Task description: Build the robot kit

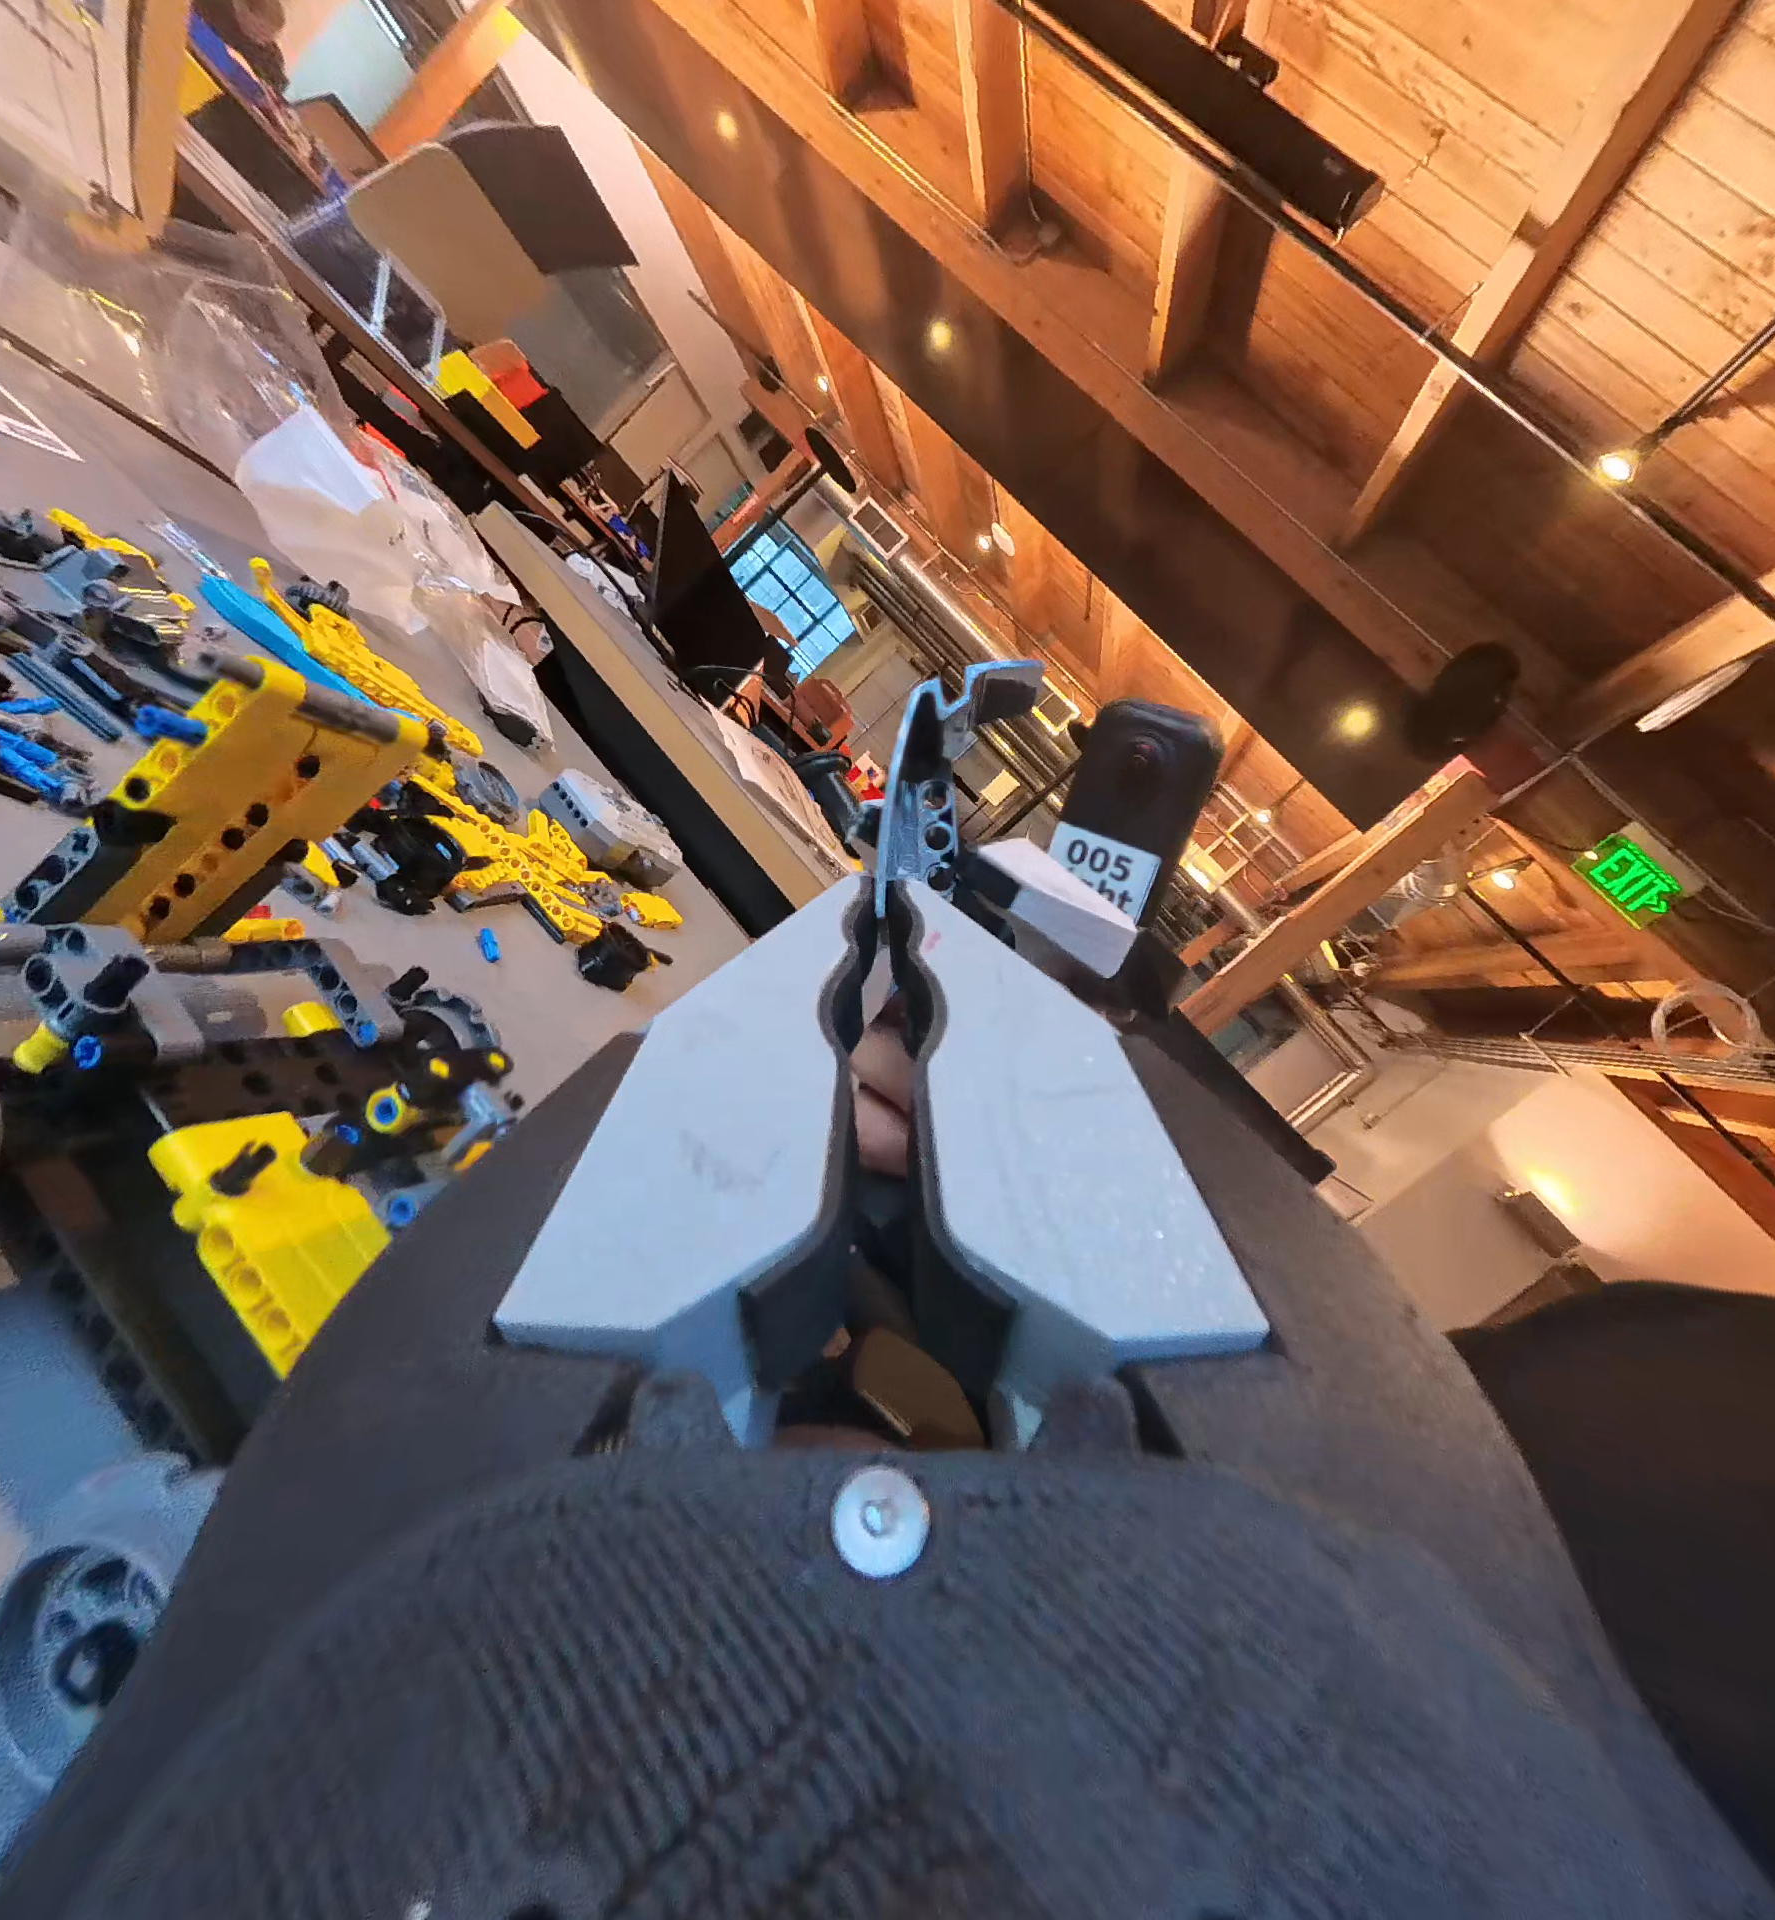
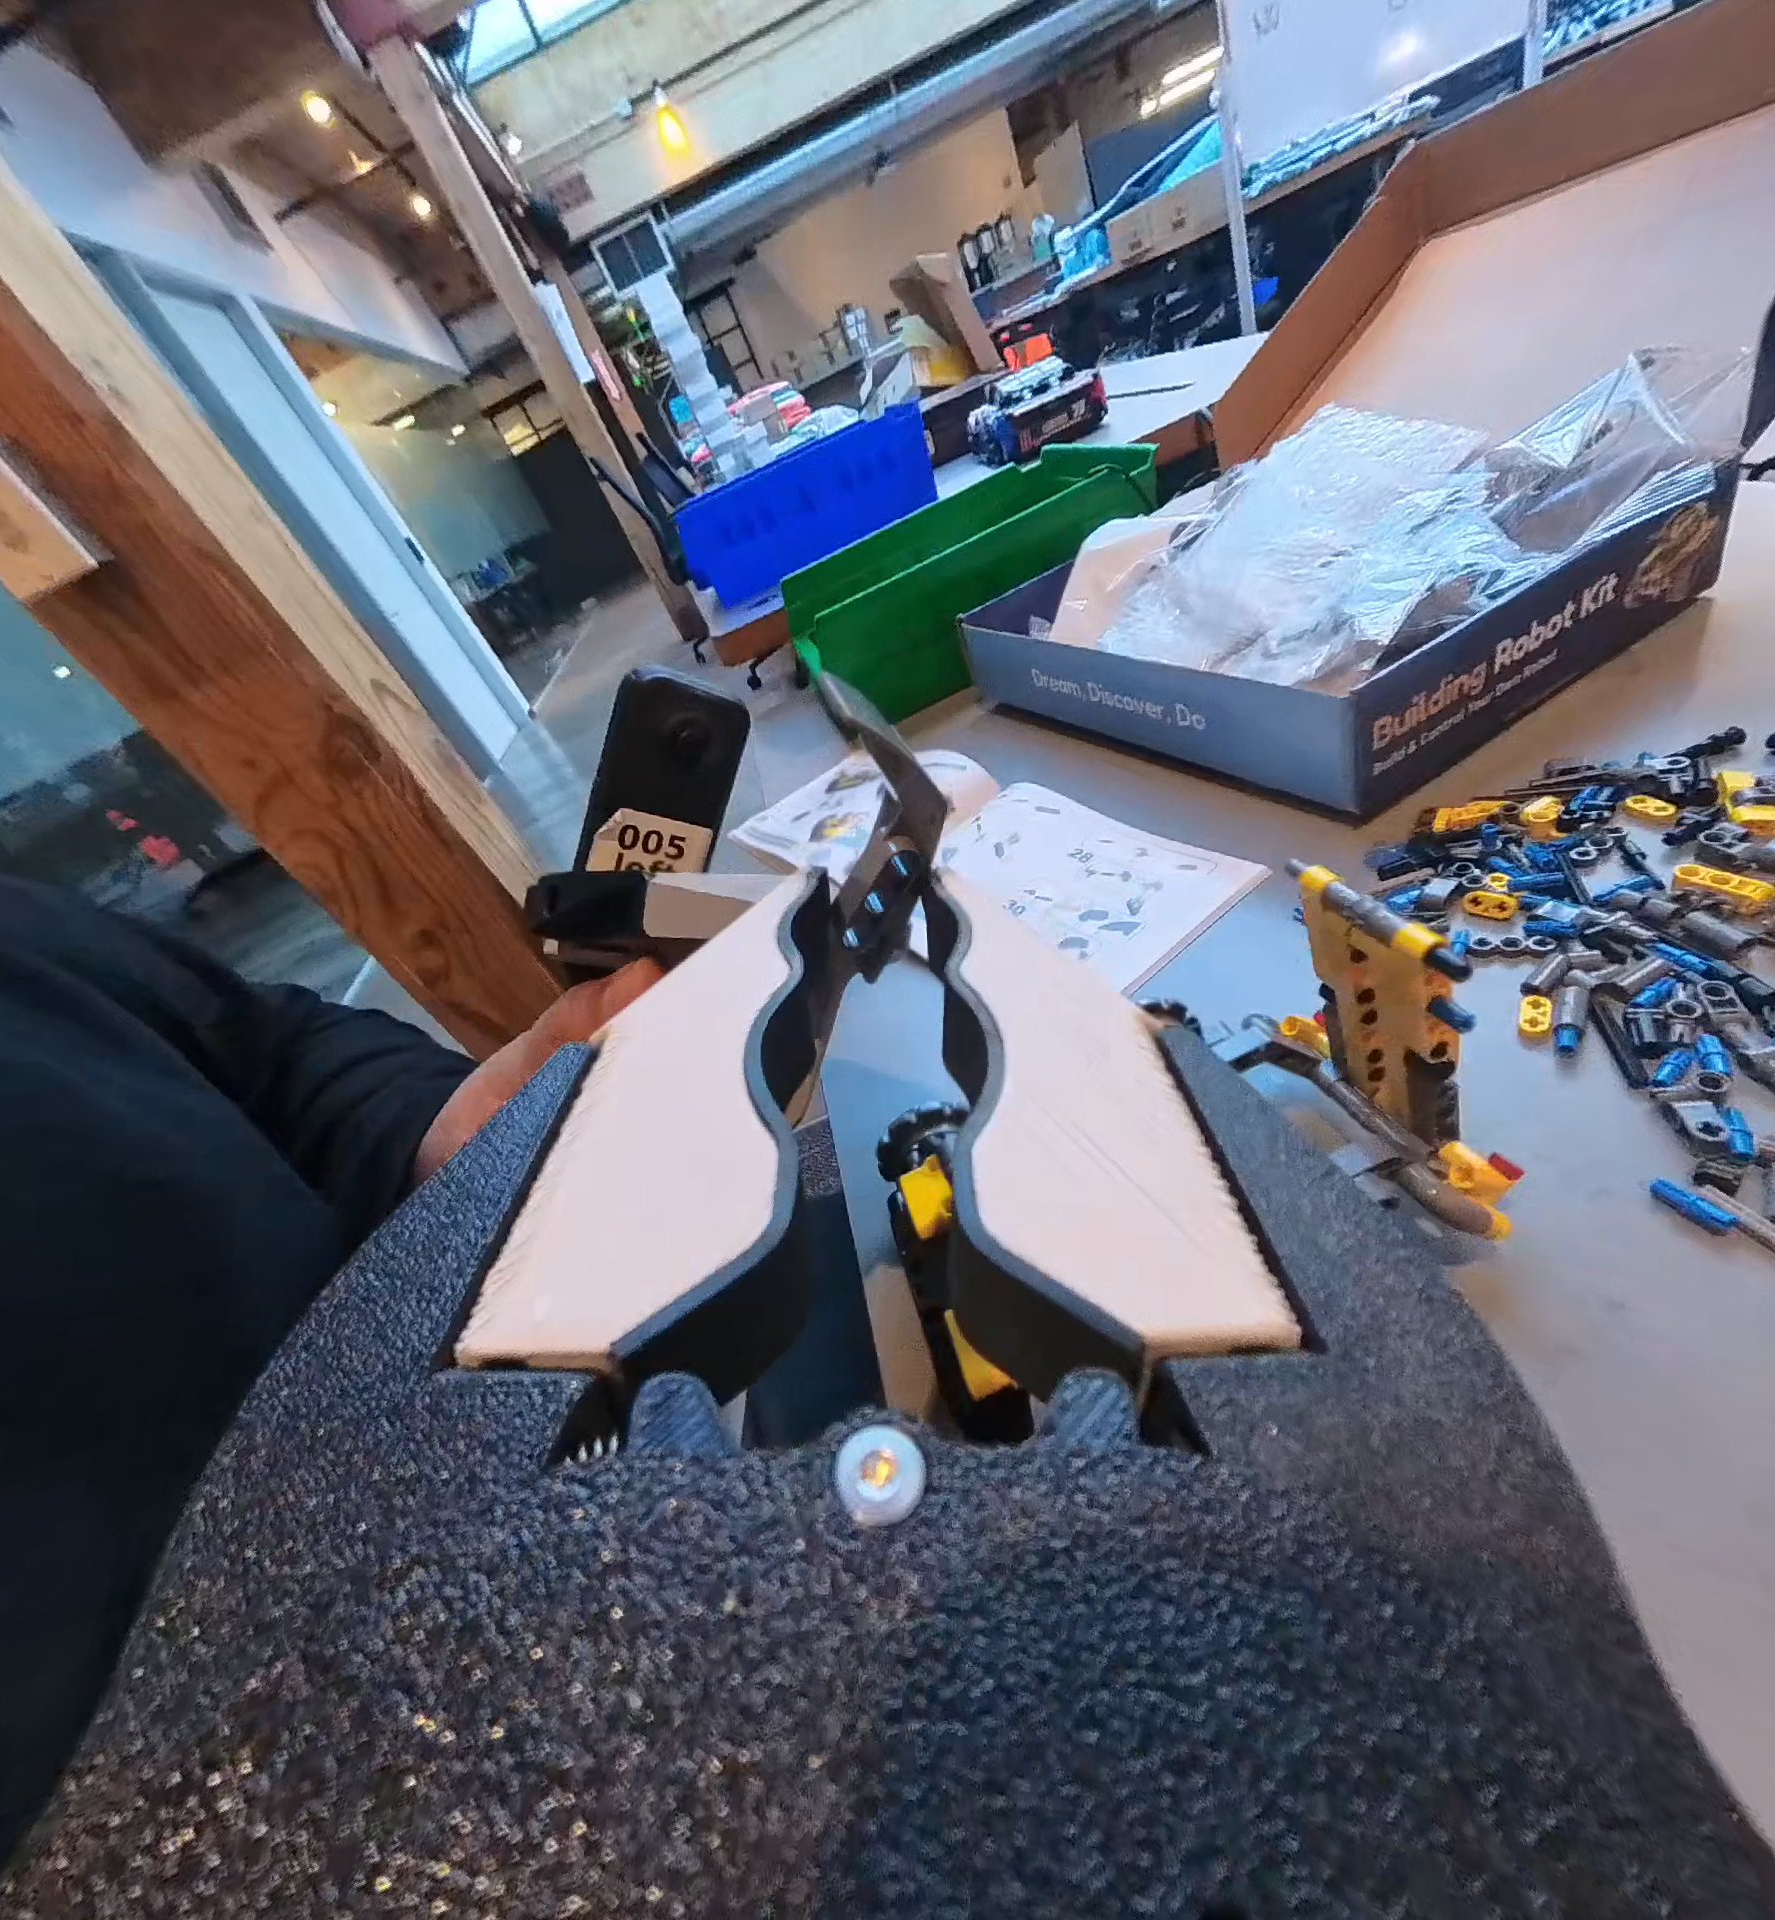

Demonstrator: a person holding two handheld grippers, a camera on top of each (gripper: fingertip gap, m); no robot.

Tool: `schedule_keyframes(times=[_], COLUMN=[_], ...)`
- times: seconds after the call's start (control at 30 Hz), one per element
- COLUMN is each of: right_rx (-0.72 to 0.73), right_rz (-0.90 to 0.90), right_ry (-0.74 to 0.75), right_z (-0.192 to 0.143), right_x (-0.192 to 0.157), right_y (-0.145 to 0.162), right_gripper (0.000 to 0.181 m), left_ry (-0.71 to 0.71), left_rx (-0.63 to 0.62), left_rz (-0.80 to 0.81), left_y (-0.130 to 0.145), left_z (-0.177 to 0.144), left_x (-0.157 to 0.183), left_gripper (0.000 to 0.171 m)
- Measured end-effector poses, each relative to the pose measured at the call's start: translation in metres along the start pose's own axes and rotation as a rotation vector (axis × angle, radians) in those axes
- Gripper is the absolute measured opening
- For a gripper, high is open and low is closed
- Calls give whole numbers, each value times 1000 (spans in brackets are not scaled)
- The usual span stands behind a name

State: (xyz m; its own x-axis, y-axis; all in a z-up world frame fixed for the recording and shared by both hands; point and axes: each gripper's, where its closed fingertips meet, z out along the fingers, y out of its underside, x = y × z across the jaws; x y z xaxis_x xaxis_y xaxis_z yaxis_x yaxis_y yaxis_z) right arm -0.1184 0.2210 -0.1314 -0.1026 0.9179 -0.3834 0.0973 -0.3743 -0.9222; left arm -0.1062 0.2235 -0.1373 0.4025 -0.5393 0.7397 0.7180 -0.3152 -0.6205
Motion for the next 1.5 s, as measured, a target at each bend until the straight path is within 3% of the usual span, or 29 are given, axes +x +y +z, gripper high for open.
schedule_keyframes(times=[0.3,0.4,0.5,0.6,0.87,1.03,1.2,1.4,1.5], right_rx=[-99,-195,-347,-420,-378,-367,-426,-423,-454], right_rz=[-87,-173,-246,-274,-69,-36,-41,54,6], right_ry=[73,197,367,489,649,711,761,696,746], right_z=[-10,-29,-57,-83,-144,-167,-175,-167,-171], right_x=[9,37,79,110,176,198,219,224,232], right_y=[4,4,13,15,23,26,29,38,44], right_gripper=[14,14,13,14,14,14,13,0,6], left_ry=[-63,-99,-241,-324,-345,-314,-314,-331,-333], left_rx=[-103,-133,-197,-204,-321,-330,-350,-328,-333], left_rz=[52,212,465,577,570,607,581,588,576], left_y=[10,0,-5,-16,4,8,14,9,10], left_z=[-18,-37,-64,-85,-90,-87,-85,-86,-85], left_x=[-15,-19,-41,-57,-85,-80,-85,-87,-89], left_gripper=[4,16,16,17,18,14,13,12,12])
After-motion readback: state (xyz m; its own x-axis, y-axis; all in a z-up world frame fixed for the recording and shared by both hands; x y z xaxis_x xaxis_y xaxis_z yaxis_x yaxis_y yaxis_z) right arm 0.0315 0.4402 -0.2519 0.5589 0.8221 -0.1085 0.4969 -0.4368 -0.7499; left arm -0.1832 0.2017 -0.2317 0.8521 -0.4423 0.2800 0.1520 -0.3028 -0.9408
